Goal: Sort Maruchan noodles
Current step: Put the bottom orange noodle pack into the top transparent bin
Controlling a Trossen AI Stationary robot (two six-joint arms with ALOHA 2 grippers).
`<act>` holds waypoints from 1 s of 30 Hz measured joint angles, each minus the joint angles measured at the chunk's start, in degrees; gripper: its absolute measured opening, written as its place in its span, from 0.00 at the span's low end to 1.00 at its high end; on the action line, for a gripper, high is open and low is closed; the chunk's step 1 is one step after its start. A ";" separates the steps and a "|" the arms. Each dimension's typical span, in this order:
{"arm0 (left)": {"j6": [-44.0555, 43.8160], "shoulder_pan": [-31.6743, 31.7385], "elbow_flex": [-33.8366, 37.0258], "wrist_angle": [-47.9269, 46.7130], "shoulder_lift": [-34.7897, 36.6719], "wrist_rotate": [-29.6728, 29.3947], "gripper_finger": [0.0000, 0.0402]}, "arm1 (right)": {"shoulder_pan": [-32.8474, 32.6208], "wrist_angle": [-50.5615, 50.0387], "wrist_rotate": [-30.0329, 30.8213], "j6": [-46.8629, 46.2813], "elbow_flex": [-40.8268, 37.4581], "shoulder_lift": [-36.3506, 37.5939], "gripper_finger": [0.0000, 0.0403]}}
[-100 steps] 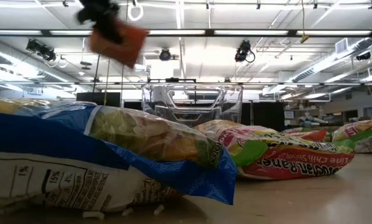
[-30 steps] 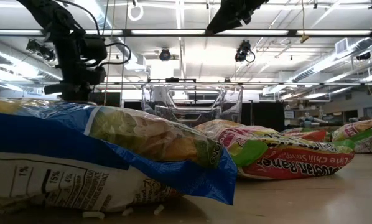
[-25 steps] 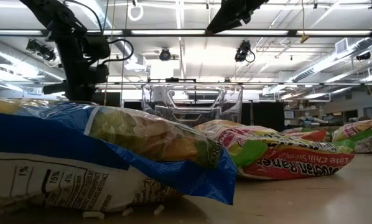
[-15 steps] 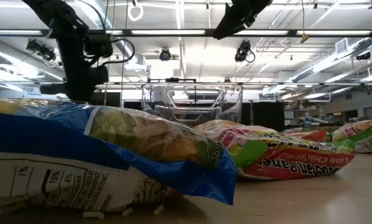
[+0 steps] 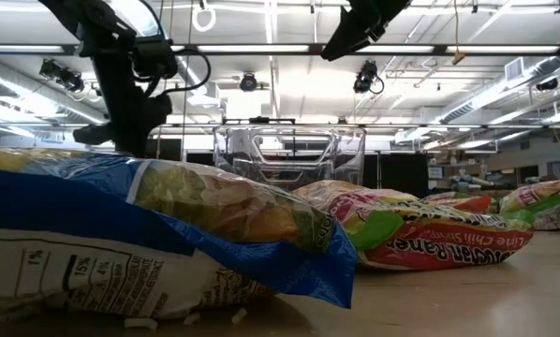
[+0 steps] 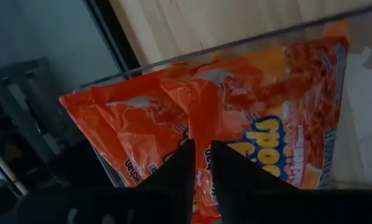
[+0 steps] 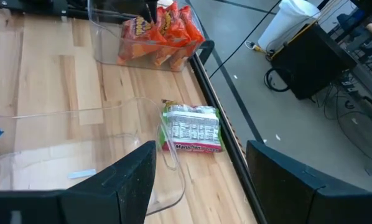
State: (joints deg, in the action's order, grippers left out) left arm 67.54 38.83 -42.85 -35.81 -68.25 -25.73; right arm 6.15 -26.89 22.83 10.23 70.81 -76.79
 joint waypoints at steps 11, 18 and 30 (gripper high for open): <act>-39.72 4.84 -15.23 -26.24 -0.28 12.85 0.26 | 1.61 -0.28 -6.99 -8.29 -0.02 0.00 0.63; -75.05 12.69 -16.57 -34.68 -8.23 21.35 0.29 | 3.35 -0.28 -8.53 -10.25 -0.02 0.00 0.63; -85.25 11.98 -16.49 -37.01 -22.40 23.69 0.17 | 1.37 -0.84 -8.83 -10.61 -0.02 0.00 0.63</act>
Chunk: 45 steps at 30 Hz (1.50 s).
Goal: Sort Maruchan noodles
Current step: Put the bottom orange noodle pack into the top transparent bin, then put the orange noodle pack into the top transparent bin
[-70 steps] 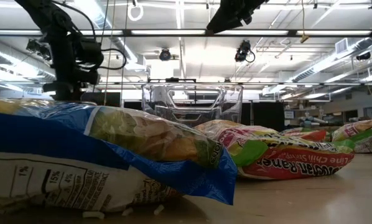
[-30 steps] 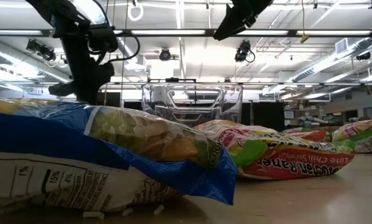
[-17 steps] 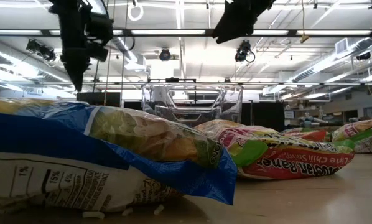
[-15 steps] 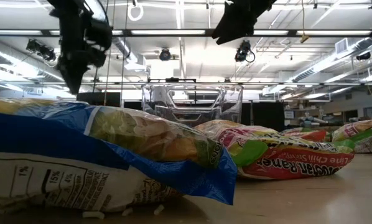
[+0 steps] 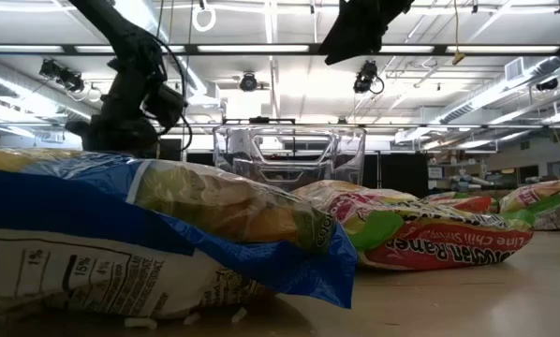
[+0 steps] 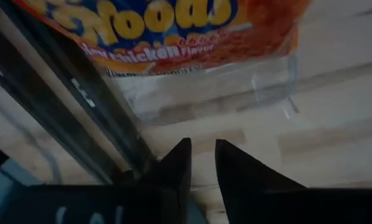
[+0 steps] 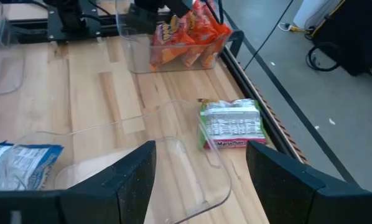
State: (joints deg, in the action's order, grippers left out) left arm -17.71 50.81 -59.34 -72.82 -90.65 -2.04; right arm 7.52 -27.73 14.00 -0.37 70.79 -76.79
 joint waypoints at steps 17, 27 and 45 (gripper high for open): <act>-5.45 0.39 5.71 21.50 -3.78 -1.82 0.02 | -3.01 -2.61 3.20 -2.48 0.00 0.02 0.63; -7.19 0.37 5.72 23.02 -3.35 -4.16 0.03 | -1.73 -15.19 7.15 -11.06 2.53 0.07 0.63; -5.94 0.42 5.67 11.68 12.26 -3.79 0.32 | 14.42 -24.62 1.88 -19.08 -18.66 0.09 0.57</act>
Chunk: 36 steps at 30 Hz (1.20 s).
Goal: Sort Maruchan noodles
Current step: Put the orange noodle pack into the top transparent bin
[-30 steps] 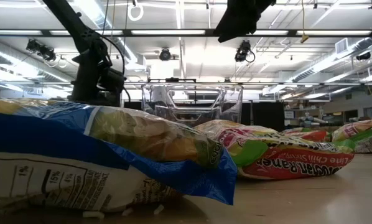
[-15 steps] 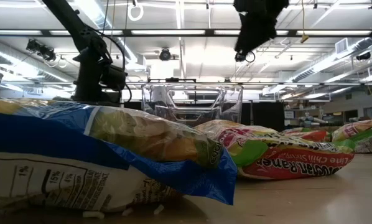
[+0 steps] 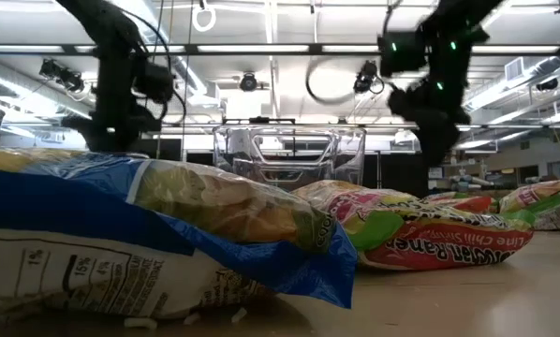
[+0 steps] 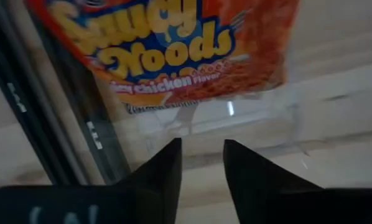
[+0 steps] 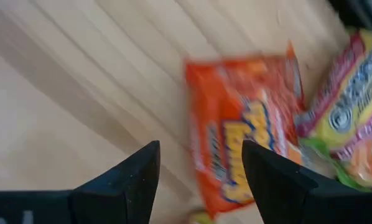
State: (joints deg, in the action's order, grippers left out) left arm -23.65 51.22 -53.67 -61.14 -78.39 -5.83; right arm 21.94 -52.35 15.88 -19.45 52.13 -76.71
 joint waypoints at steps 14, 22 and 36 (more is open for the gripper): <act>-9.98 -10.26 0.00 9.65 31.65 11.62 0.38 | 0.43 4.94 5.62 5.35 -5.73 -9.62 0.51; -14.72 -22.74 0.00 25.75 39.81 7.49 0.38 | 0.43 10.02 10.88 0.40 -5.69 -15.42 0.31; -9.69 -35.97 0.00 29.66 40.15 0.13 0.38 | 0.21 2.81 8.71 -14.31 6.08 -6.29 0.01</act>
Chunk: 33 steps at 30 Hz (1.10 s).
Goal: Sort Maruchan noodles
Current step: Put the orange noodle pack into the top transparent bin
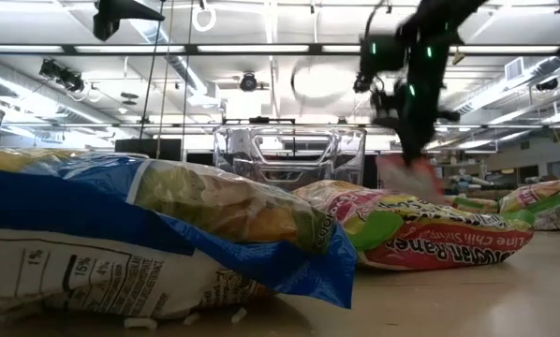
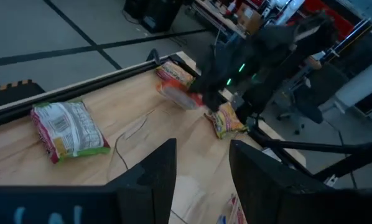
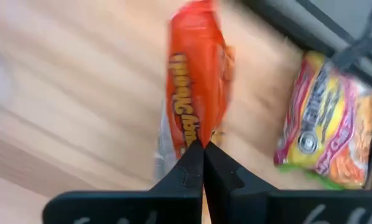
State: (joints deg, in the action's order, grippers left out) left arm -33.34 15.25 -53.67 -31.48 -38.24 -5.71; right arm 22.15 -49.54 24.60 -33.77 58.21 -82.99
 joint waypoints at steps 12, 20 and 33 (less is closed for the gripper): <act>6.46 -10.63 8.37 18.26 -0.43 -13.21 0.46 | -8.27 29.40 6.67 -19.86 8.60 10.35 0.01; 22.07 -15.84 12.48 33.05 -7.21 -23.27 0.69 | -13.46 49.62 14.83 -26.53 8.58 0.97 0.00; 35.50 -9.18 2.81 37.98 -28.29 -26.74 0.78 | -14.58 61.72 9.93 -4.29 20.46 -16.84 0.00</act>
State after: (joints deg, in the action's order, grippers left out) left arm 2.16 6.08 -50.86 6.50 -66.53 -32.45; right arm 7.57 12.18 34.53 -38.06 78.67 -99.84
